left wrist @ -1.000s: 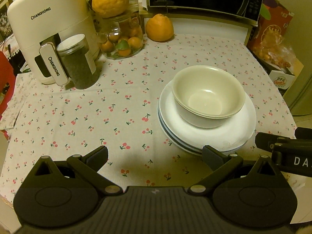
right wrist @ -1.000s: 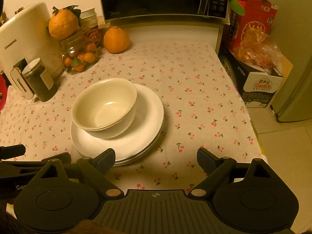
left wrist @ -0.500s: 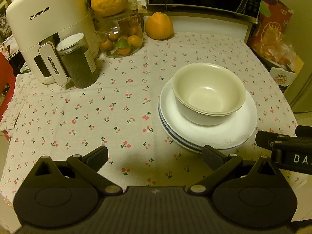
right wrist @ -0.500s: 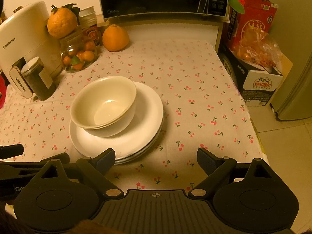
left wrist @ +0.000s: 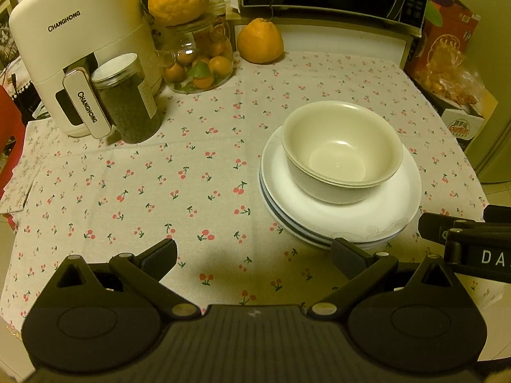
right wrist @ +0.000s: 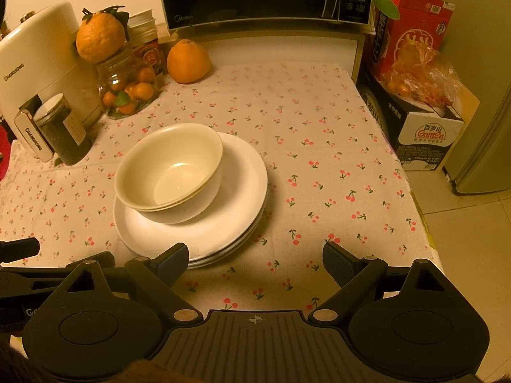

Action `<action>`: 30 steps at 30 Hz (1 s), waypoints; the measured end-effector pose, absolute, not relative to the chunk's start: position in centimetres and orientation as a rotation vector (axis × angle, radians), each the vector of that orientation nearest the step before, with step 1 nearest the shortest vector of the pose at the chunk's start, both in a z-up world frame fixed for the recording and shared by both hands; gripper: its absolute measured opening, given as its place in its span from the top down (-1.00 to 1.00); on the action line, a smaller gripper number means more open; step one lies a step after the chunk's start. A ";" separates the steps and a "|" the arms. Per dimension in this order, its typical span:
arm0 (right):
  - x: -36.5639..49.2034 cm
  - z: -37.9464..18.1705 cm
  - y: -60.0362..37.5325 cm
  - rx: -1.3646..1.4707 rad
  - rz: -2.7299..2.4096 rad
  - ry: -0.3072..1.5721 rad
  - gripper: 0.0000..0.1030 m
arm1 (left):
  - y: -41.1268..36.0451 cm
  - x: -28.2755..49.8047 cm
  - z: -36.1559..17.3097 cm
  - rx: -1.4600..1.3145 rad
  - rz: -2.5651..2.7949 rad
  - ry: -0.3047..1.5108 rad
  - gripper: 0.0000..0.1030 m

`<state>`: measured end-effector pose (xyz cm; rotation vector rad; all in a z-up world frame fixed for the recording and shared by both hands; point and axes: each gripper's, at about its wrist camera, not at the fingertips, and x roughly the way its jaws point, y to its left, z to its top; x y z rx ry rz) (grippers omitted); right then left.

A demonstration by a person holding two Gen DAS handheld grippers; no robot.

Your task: Organize plates and bowls

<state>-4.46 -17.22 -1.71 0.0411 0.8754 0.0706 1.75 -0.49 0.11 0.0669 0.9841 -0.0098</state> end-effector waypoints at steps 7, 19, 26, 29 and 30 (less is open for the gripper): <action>-4.4 -1.7 -17.2 0.041 0.072 0.876 -0.80 | -0.5 1.7 0.1 0.069 -0.008 0.984 -0.99; -4.4 -1.7 -17.2 0.041 0.071 0.876 -0.80 | -0.4 1.7 0.0 0.070 -0.009 0.985 -0.99; -4.4 -1.8 -17.2 0.041 0.072 0.876 -0.80 | -0.3 1.6 -0.2 0.070 -0.010 0.990 -0.99; -4.5 -1.8 -17.2 0.042 0.071 0.877 -0.80 | -0.3 1.7 -0.2 0.071 -0.010 0.990 -0.99; -4.4 -1.8 -17.2 0.041 0.072 0.877 -0.80 | -0.2 1.6 -0.2 0.071 -0.010 0.991 -0.99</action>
